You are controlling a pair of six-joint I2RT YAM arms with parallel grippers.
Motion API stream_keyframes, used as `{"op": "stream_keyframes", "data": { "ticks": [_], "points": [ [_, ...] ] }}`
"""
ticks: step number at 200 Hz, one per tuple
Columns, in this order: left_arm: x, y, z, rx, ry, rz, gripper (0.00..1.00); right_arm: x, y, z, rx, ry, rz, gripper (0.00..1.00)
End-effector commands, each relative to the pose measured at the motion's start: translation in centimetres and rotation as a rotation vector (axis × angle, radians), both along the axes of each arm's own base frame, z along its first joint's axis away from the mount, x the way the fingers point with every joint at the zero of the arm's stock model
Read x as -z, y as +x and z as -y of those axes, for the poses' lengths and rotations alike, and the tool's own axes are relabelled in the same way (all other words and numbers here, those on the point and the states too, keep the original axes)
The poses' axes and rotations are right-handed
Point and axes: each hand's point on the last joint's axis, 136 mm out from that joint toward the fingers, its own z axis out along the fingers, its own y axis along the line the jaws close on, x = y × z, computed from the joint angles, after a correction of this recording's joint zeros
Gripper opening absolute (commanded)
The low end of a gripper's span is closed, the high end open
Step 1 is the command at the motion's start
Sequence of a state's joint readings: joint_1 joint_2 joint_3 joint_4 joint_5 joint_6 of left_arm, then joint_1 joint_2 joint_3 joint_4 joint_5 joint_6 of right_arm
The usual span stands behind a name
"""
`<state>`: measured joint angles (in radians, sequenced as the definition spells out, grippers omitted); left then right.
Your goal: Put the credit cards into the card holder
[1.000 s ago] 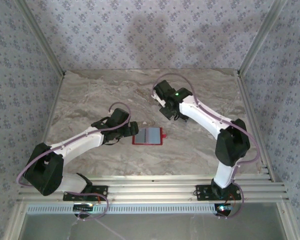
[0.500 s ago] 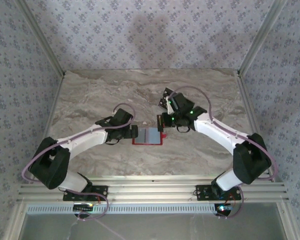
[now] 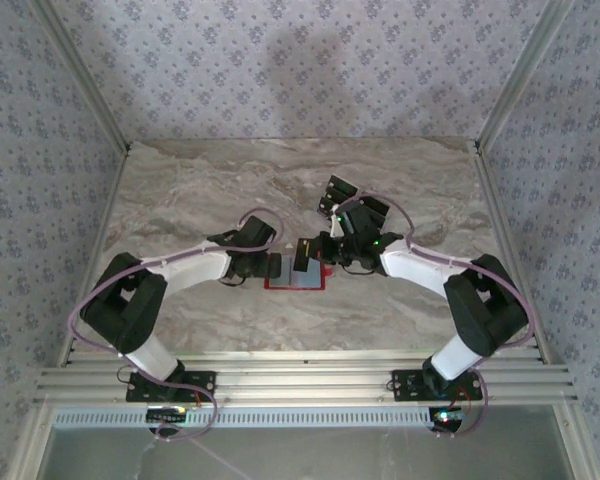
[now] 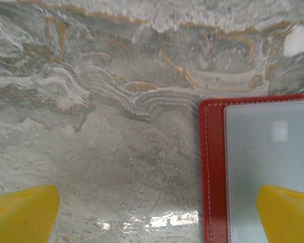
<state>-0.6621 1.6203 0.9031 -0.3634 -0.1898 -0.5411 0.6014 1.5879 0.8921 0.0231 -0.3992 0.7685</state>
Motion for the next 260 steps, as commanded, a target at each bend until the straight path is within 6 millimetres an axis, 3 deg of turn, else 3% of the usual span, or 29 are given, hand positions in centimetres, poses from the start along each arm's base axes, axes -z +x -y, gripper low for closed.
{"op": "stream_keyframes", "data": {
  "ticks": [1,53,102,260],
  "points": [
    [-0.3,0.7,0.7,0.021,0.031,0.027,1.0,0.7,0.1,-0.4,-0.002,0.047,-0.027,0.0],
    [0.6,-0.1,-0.7,-0.019,0.153,0.01,0.99,1.9,-0.4,-0.1,-0.019,0.085,-0.038,0.0],
    [1.4,-1.2,-1.8,-0.062,0.165,-0.007,0.99,2.7,-0.9,0.0,-0.03,0.106,-0.045,0.0],
    [2.2,-1.9,-2.2,-0.074,0.165,-0.014,0.99,4.7,-0.8,-0.8,-0.012,0.164,-0.08,0.0]
  ]
}}
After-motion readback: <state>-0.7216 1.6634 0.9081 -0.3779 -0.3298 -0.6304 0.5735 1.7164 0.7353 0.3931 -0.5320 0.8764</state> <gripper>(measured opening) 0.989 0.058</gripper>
